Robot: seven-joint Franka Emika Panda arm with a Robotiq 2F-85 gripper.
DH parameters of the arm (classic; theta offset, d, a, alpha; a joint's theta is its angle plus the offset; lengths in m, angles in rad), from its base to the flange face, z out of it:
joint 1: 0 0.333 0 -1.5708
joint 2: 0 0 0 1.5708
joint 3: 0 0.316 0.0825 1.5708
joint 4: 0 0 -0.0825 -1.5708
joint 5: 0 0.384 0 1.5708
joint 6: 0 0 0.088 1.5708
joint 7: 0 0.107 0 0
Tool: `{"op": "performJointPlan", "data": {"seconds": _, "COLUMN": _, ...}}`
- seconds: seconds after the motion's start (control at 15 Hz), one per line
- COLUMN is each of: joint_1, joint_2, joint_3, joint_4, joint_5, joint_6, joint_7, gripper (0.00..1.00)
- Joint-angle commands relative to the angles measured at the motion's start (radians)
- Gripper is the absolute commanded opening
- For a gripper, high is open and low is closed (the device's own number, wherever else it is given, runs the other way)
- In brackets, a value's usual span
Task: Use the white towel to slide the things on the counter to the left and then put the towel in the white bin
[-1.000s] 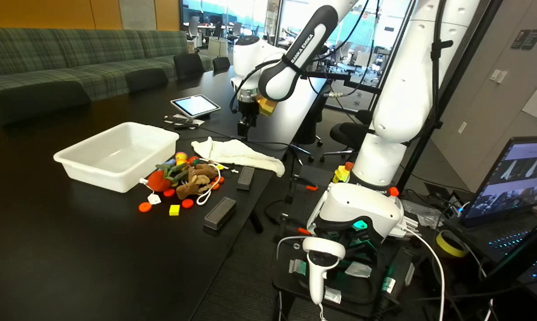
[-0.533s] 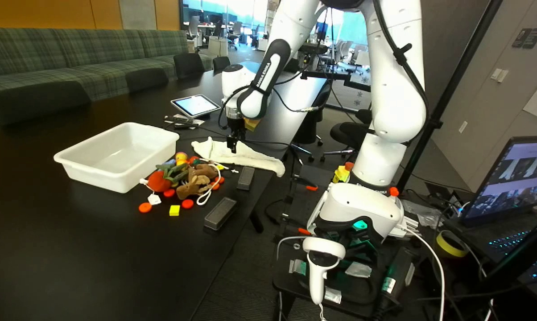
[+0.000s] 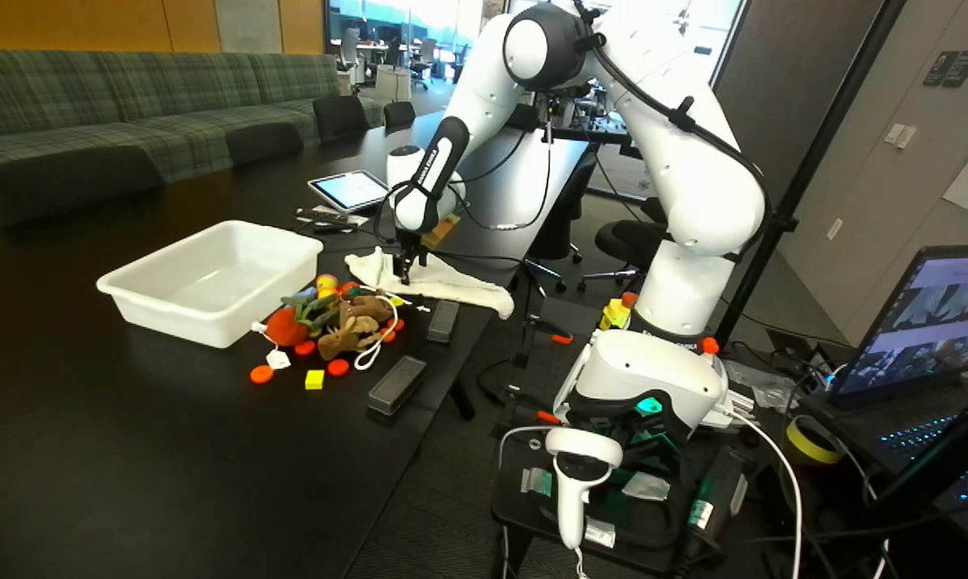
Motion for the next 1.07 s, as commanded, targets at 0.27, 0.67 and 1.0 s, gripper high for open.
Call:
{"op": "performJointPlan", "data": {"seconds": 0.27, "joint_1": -0.076, "joint_2": 0.159, "joint_3": 0.023, "joint_4": 0.240, "joint_5": 0.101, "joint_6": -0.144, "joint_7": -0.150, "gripper": 1.00}}
{"op": "performJointPlan", "data": {"seconds": 0.67, "joint_1": -0.067, "joint_2": 0.151, "joint_3": 0.007, "joint_4": 0.222, "joint_5": 0.078, "joint_6": -0.211, "joint_7": -0.203, "gripper": 0.47}}
{"op": "performJointPlan", "data": {"seconds": 1.0, "joint_1": -0.045, "joint_2": 0.041, "joint_3": -0.034, "joint_4": 0.075, "joint_5": 0.027, "joint_6": -0.156, "joint_7": -0.233, "gripper": 0.14}}
